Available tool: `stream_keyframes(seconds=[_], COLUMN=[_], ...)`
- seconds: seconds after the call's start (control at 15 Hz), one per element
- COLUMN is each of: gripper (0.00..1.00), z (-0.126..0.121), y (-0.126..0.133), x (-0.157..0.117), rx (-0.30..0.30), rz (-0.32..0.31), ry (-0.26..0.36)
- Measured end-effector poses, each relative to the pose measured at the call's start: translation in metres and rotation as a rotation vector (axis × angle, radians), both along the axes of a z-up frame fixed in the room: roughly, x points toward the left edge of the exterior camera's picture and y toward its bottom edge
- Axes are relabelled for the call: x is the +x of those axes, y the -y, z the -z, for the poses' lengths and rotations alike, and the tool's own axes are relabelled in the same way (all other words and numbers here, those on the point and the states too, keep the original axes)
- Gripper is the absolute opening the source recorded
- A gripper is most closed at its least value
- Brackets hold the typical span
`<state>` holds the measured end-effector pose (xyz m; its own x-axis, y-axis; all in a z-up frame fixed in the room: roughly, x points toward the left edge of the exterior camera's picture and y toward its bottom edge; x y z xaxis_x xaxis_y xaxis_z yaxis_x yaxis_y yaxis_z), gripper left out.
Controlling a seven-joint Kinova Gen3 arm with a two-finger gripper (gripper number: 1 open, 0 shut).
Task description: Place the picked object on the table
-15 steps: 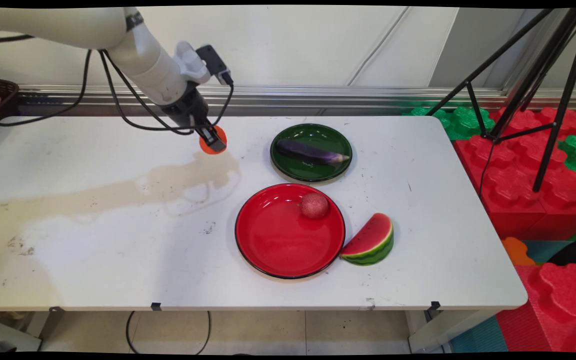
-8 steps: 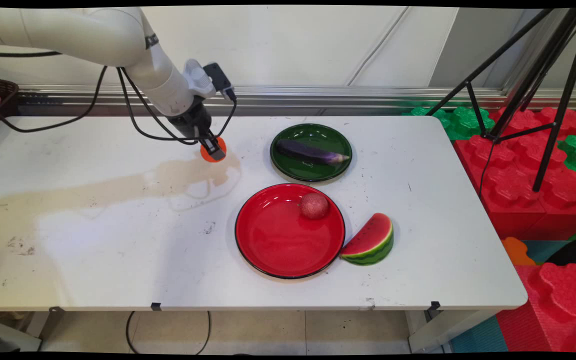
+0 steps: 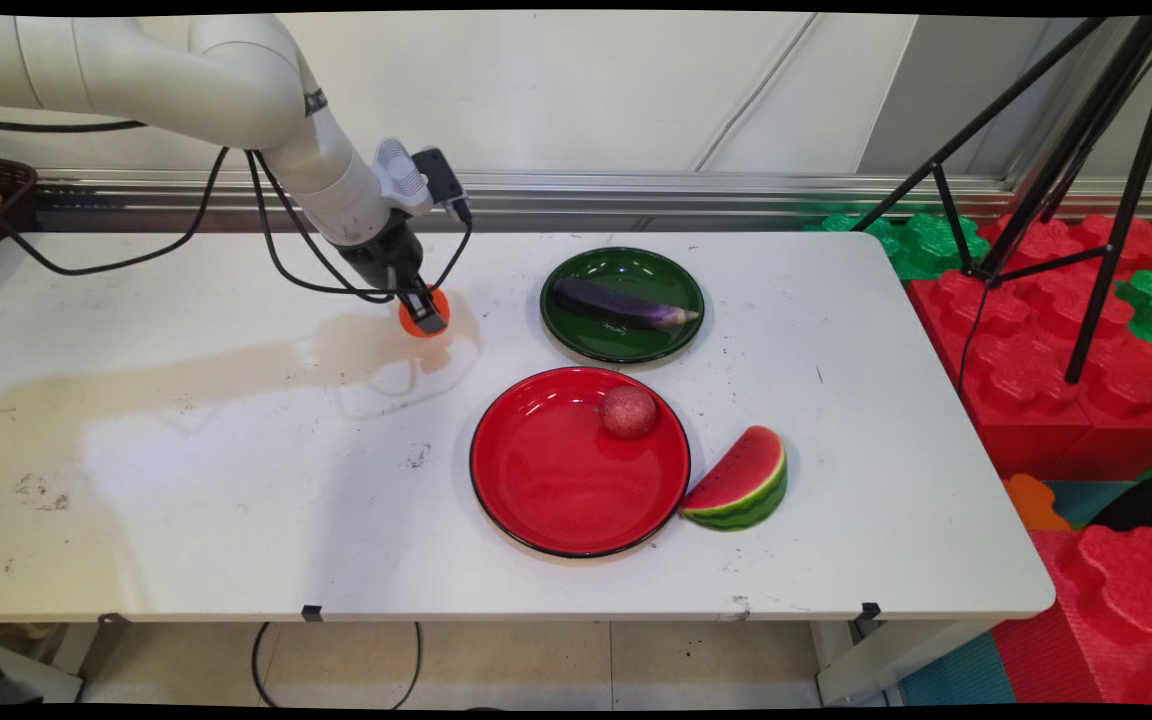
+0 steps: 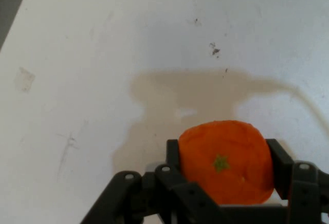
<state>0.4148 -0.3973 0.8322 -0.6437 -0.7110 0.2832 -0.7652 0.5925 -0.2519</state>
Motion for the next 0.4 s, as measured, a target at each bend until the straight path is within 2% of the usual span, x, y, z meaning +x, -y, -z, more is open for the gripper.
stream_keyframes(seconds=[0.2, 0.27, 0.4], gripper=[0.0, 1.0, 1.0], z=[0.0033, 0.0039, 0.0044], y=[0.0002, 0.0001, 0.0002], x=[0.0028, 0.0037, 0.0055], rx=[0.011, 0.014, 0.019], rz=[0.011, 0.014, 0.023], ry=[0.004, 0.006, 0.008])
